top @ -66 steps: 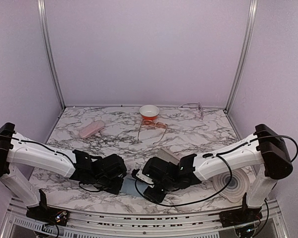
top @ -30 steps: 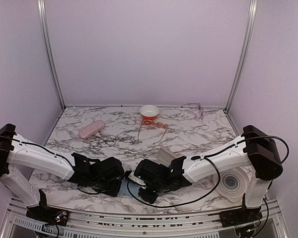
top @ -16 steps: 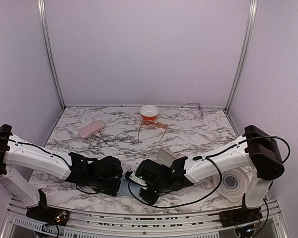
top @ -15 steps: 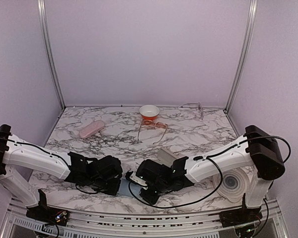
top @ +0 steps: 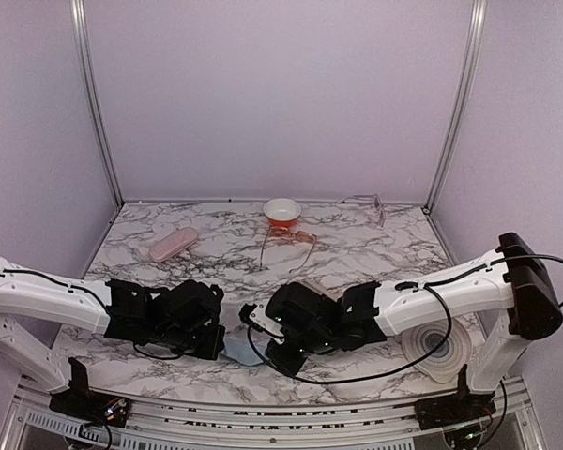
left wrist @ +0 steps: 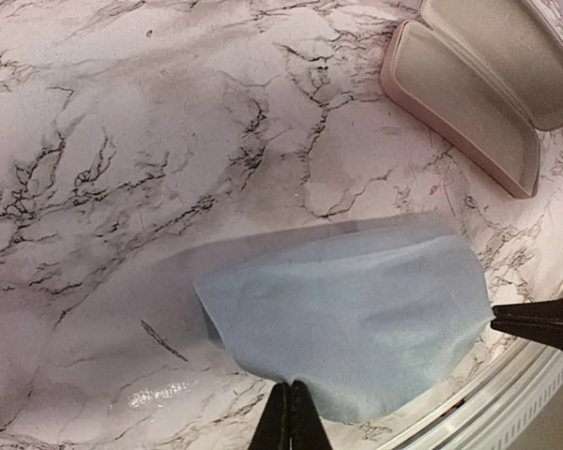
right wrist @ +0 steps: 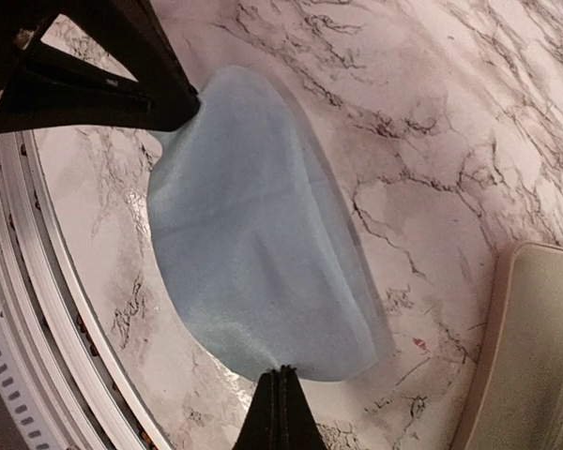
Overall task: Organize the sunglasses
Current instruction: Fold the glasses cleaning cloth at the center of the board.
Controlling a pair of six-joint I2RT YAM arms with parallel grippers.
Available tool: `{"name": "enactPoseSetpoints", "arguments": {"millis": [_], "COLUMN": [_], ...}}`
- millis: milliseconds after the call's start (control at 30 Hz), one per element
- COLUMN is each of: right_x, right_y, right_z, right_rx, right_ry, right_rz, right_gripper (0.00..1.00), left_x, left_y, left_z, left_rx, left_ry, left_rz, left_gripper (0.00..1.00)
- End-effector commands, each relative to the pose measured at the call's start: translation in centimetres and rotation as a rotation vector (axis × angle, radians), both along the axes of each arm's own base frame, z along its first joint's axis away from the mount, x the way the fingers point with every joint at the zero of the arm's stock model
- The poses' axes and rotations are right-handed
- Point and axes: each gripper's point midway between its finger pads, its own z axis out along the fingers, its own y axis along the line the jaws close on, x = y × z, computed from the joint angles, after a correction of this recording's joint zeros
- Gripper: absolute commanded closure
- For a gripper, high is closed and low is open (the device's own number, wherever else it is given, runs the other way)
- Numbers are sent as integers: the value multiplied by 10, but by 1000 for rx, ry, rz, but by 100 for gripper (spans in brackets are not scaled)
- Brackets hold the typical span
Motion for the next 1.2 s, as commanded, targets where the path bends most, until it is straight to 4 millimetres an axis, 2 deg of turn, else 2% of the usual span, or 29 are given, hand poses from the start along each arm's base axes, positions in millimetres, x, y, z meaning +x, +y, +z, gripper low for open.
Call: {"name": "enactPoseSetpoints", "arguments": {"millis": [0, 300, 533, 767, 1033, 1167], "right_x": [9, 18, 42, 71, 103, 107], "right_y": [4, 1, -5, -7, -4, 0], "right_z": [39, 66, 78, 93, 97, 95], "right_rx": [54, 104, 126, 188, 192, 191], "right_ry": [-49, -85, -106, -117, -146, -142], "right_rz": [-59, -113, -191, -234, -233, -218], "right_gripper": [100, 100, 100, 100, 100, 100], "left_x": [7, 19, 41, 65, 92, 96], "left_y": [-3, -5, 3, 5, -3, -8], "left_z": [27, 54, 72, 83, 86, 80], "left_rx": [-30, -51, -51, -39, -13, -1], "left_ry": [-41, -102, -153, -193, -228, -221], "left_rz": [26, 63, 138, 171, 160, 150], "left_gripper": [100, 100, 100, 100, 100, 100]}}
